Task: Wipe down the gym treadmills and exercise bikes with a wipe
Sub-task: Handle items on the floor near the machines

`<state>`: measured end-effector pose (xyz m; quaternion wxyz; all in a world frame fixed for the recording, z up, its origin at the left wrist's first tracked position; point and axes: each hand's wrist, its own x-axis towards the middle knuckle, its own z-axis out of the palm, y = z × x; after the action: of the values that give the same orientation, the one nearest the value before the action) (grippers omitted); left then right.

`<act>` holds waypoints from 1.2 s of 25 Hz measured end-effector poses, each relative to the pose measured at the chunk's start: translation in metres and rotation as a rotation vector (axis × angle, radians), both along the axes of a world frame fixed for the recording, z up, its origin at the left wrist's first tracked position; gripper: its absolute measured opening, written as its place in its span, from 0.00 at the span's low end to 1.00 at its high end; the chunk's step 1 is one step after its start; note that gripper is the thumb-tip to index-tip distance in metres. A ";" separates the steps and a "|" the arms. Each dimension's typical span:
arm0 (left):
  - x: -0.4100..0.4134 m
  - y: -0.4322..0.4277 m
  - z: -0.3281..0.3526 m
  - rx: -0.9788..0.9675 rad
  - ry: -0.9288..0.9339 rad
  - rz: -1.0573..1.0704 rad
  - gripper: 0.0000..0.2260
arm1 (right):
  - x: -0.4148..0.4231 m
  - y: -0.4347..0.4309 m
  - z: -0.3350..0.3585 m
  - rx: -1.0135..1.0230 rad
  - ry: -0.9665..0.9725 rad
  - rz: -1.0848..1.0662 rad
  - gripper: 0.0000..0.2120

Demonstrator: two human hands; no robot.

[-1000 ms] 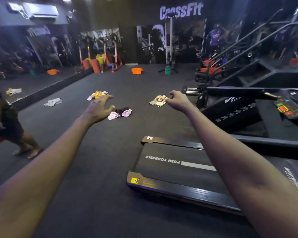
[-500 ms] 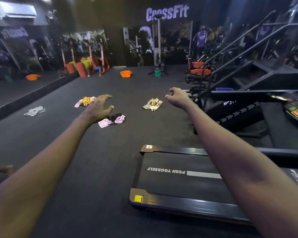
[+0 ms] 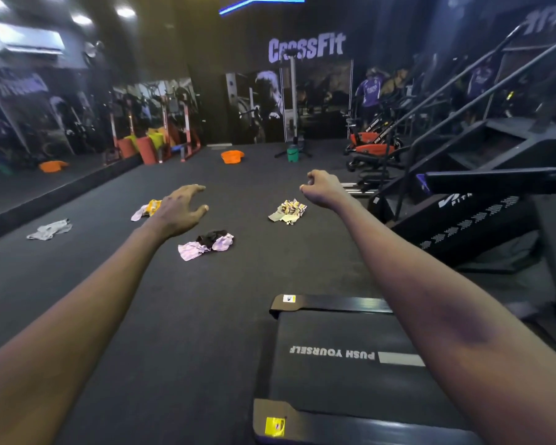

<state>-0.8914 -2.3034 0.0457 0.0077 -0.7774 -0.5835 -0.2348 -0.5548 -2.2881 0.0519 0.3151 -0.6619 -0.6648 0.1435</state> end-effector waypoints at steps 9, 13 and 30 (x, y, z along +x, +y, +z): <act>-0.068 0.158 -0.070 -0.050 -0.038 0.061 0.23 | -0.047 0.163 -0.076 0.013 0.012 -0.018 0.19; -0.105 0.250 -0.061 -0.029 -0.052 0.011 0.23 | -0.084 0.237 -0.068 0.011 0.029 -0.073 0.23; -0.253 0.639 -0.073 -0.085 -0.046 -0.185 0.23 | -0.238 0.584 -0.085 -0.036 -0.034 -0.246 0.27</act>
<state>-1.1444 -1.6643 -0.0269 -0.0602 -0.8219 -0.5188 -0.2274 -0.7927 -1.7042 -0.0328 0.3071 -0.7462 -0.5814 0.1043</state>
